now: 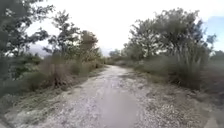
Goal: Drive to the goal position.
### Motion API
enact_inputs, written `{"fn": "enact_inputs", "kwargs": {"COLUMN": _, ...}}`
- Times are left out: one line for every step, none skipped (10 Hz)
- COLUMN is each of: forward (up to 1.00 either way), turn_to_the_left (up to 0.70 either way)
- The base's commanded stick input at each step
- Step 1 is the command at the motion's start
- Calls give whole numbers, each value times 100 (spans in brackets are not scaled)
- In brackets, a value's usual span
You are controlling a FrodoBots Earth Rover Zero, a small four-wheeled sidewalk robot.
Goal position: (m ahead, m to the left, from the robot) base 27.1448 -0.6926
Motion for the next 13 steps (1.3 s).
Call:
{"fn": "enact_inputs", "kwargs": {"forward": 50, "turn_to_the_left": 0}}
{"fn": "enact_inputs", "kwargs": {"forward": 50, "turn_to_the_left": -18}}
{"fn": "enact_inputs", "kwargs": {"forward": 50, "turn_to_the_left": -45}}
{"fn": "enact_inputs", "kwargs": {"forward": 50, "turn_to_the_left": -50}}
{"fn": "enact_inputs", "kwargs": {"forward": 50, "turn_to_the_left": -36}}
{"fn": "enact_inputs", "kwargs": {"forward": 50, "turn_to_the_left": -21}}
{"fn": "enact_inputs", "kwargs": {"forward": 50, "turn_to_the_left": -7}}
{"fn": "enact_inputs", "kwargs": {"forward": 50, "turn_to_the_left": 0}}
{"fn": "enact_inputs", "kwargs": {"forward": 50, "turn_to_the_left": 0}}
{"fn": "enact_inputs", "kwargs": {"forward": 50, "turn_to_the_left": 0}}
{"fn": "enact_inputs", "kwargs": {"forward": 50, "turn_to_the_left": 0}}
{"fn": "enact_inputs", "kwargs": {"forward": 50, "turn_to_the_left": 0}}
{"fn": "enact_inputs", "kwargs": {"forward": 50, "turn_to_the_left": 0}}
